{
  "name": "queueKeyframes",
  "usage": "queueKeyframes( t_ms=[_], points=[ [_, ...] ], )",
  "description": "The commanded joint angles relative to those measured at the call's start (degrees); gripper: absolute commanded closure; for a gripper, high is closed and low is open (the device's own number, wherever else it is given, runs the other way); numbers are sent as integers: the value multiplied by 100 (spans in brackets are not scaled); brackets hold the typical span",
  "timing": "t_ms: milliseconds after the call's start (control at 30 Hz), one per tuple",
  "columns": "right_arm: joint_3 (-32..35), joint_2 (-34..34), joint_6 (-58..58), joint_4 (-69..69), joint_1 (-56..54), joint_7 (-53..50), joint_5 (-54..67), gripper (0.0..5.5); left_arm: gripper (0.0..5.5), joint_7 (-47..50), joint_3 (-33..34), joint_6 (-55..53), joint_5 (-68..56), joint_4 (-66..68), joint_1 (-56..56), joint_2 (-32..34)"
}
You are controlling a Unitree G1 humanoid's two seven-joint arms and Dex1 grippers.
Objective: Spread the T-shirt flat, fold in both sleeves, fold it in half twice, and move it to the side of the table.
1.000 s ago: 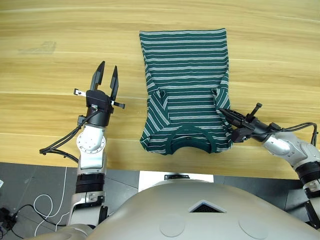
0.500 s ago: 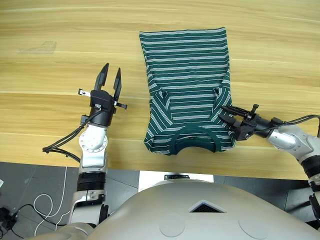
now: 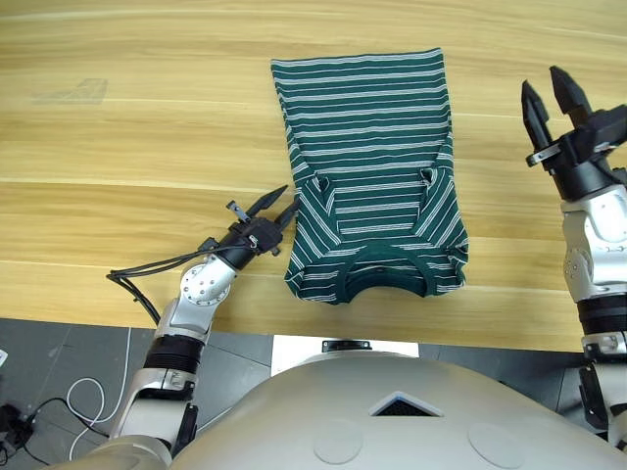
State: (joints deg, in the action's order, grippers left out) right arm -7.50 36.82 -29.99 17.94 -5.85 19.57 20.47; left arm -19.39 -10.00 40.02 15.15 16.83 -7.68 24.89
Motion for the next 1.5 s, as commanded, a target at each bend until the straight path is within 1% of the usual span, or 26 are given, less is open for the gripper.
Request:
queueKeyframes(
  t_ms=[33,167,233,367,433,533,633,700,767,833,900,967,1033,1133,1233,1433,1500],
  points=[
    [57,-478,136,861,-349,-609,-1100,383,410,-266,-499,-98,468,314,401,29],
    [208,-906,173,1224,-596,-898,-1549,383,410,-321,-986,-356,986,749,903,-28],
    [254,-1092,301,1217,-667,-966,-1649,383,410,-294,-1165,-455,1295,978,1036,115],
    [233,-1168,603,1091,-600,-1046,-2098,383,410,-381,-1103,-485,1296,968,920,667],
    [182,-1216,1024,849,-529,-943,-2173,383,410,-467,-1042,-508,1201,1004,891,897],
    [54,-1272,1633,40,-233,-611,-2106,383,410,-518,-1028,-528,1152,1248,971,1137],
    [-10,-1222,2407,-1412,472,-97,-1648,383,410,-497,-1046,-520,1152,1642,1119,1304],
    [95,-1089,2770,-2296,1021,222,-1292,383,410,-499,-1058,-497,1106,1788,1178,1378],
    [272,-841,2788,-2914,1588,635,-994,383,410,-480,-1051,-472,1046,1927,1257,1430],
    [456,-574,2452,-3145,2022,1207,-687,383,410,-356,-1013,-456,1042,1996,1288,1480],
    [732,-240,1816,-3068,2588,2175,-179,383,410,-427,-740,-356,463,1672,1157,1428],
    [1021,178,1377,-2348,3106,3139,72,383,410,-527,-382,-269,-484,984,882,1237],
    [1220,445,1119,-1642,3315,3669,65,383,410,-640,-213,-369,-1227,230,625,1054],
    [1421,487,956,-959,3128,3893,60,383,410,-911,-236,-692,-1872,-670,332,847],
    [1316,411,941,-1050,3128,3981,-50,383,410,-1152,-470,-917,-1816,-1125,241,700],
    [1124,258,1169,-1668,3322,3880,-101,383,410,-1311,-797,-1262,-1482,-1163,533,263],
    [1124,285,1247,-1924,3487,3991,27,383,410,-1318,-885,-1370,-1334,-1097,618,126]
  ],
)
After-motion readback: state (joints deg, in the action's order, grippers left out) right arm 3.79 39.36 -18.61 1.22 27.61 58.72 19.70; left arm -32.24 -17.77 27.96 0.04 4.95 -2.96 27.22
